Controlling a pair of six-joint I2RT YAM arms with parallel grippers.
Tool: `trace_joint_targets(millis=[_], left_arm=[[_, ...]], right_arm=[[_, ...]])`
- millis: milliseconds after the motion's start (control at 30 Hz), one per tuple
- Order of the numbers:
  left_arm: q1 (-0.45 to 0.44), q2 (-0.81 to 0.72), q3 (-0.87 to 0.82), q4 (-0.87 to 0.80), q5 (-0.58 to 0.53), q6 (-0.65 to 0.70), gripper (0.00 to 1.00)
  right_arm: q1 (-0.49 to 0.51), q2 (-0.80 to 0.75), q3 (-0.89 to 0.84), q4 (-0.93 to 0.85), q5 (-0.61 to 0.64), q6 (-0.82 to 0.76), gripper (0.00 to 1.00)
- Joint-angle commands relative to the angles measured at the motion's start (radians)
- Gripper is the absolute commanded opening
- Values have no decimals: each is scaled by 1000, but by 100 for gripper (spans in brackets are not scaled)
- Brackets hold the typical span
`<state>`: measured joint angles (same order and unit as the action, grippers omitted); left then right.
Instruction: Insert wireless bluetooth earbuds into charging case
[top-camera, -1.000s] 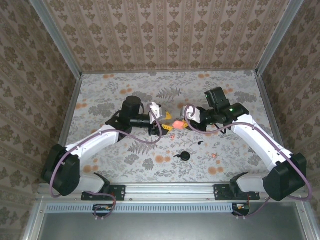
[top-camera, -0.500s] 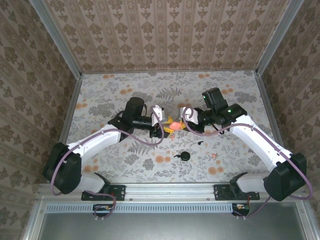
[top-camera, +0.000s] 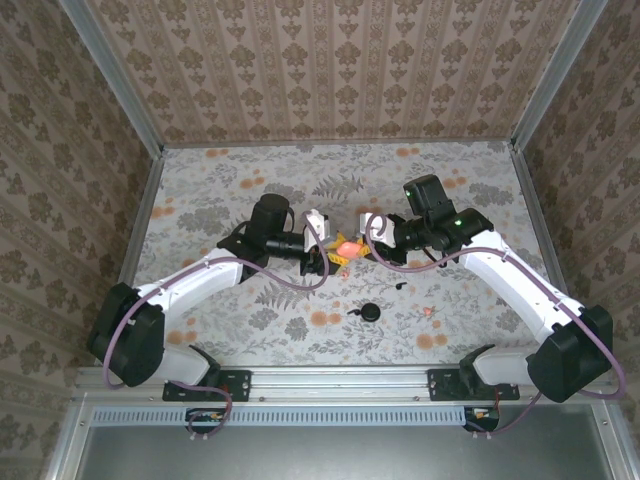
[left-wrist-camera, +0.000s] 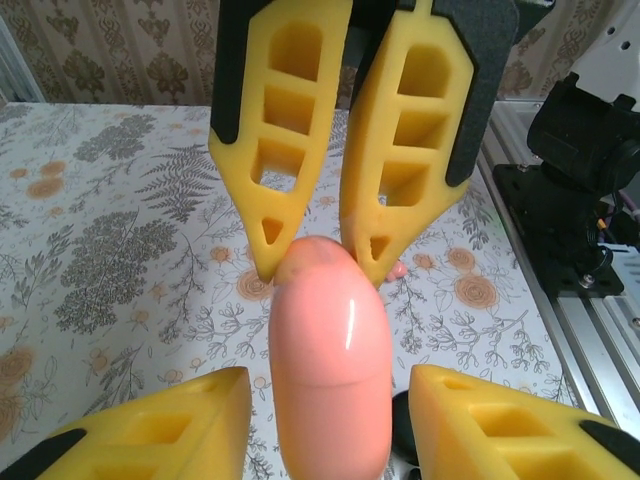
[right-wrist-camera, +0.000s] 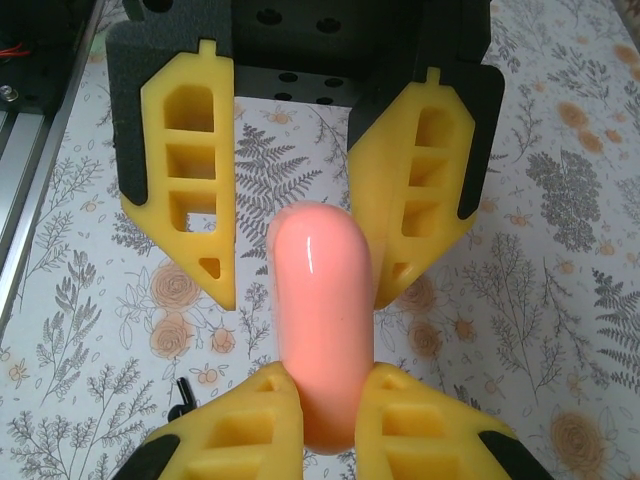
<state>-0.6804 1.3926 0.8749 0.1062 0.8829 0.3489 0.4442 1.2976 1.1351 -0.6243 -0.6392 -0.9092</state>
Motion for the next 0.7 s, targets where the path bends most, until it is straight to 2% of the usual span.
trace_joint_targets(millis=[0,133,300,333,400,467,667], left_arm=[[-4,3,32,28,36,-26,39],[-4,5,33,28,36,-30,27],[-1,3,38,27,36,-31,20],[-1,3,37,28,36,-31,20],[-1,6,37,26,36,-26,19],[-1,8,37,23,39,-21,18],[-1,5,37,3,35,-12,18]], right_arm=[[7,2,-12,10,-11,-2,14],[7,5,-11,11,-11,-2,14],[8,6,-12,8,-10,-1,15],[9,5,-13,13,-11,7,16],[5,9,-13,31,-7,41,28],[0,14,-10,48,-9,70,34],[-40,30,-2,84,-44,112,38]])
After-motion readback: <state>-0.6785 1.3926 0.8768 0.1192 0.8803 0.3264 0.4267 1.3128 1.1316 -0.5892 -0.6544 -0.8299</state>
